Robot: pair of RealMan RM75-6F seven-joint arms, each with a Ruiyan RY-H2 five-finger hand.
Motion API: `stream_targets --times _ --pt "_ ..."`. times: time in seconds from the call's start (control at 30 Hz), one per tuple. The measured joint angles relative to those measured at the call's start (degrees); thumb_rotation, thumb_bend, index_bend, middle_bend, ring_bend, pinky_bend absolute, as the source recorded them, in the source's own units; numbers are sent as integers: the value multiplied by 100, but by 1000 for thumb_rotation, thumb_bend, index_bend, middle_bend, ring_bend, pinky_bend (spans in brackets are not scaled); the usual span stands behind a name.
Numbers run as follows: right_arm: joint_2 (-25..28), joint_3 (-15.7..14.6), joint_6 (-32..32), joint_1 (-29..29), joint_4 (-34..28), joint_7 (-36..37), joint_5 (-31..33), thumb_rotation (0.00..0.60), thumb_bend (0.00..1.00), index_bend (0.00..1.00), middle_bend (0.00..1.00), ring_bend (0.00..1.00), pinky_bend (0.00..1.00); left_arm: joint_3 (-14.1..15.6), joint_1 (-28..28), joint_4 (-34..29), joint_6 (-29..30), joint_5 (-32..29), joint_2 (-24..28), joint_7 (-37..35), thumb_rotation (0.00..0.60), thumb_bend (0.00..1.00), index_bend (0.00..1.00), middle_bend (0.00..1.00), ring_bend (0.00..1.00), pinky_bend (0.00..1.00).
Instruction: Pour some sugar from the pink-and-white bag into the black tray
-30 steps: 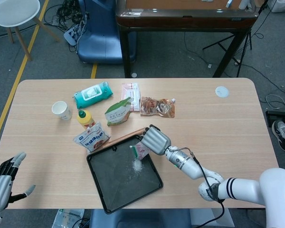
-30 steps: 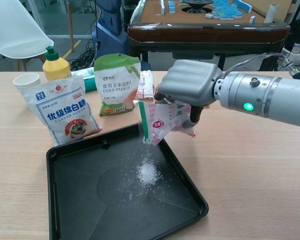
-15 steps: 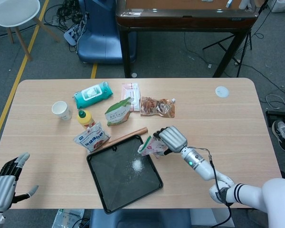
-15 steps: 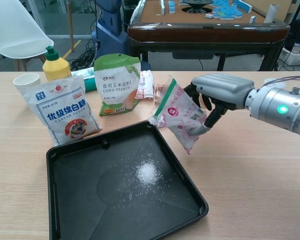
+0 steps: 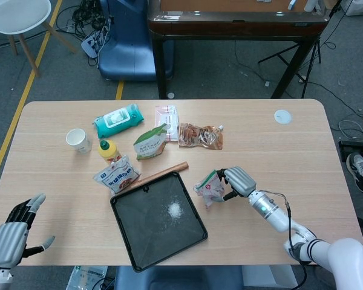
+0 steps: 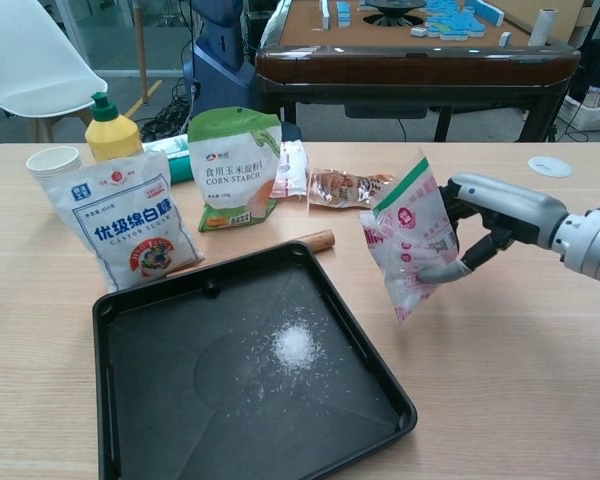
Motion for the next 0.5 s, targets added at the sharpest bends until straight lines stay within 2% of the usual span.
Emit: stream_targets --times 0.17,0.37,0.5 --pt "-320 -172 224 -55 615 864 -250 600 249 579 578 528 552 4 19 -51 26 -12 30 42 600 177 37 82 72 69" --pt "-643 -351 349 -71 1177 1259 -477 600 250 579 556 486 543 21 26 -82 20 -12 40 75 600 176 37 82 72 69" --pt "-748 -437 307 -32 1370 1355 -561 600 249 568 515 418 450 32 24 -101 13 1 43 105 600 176 37 82 72 69"
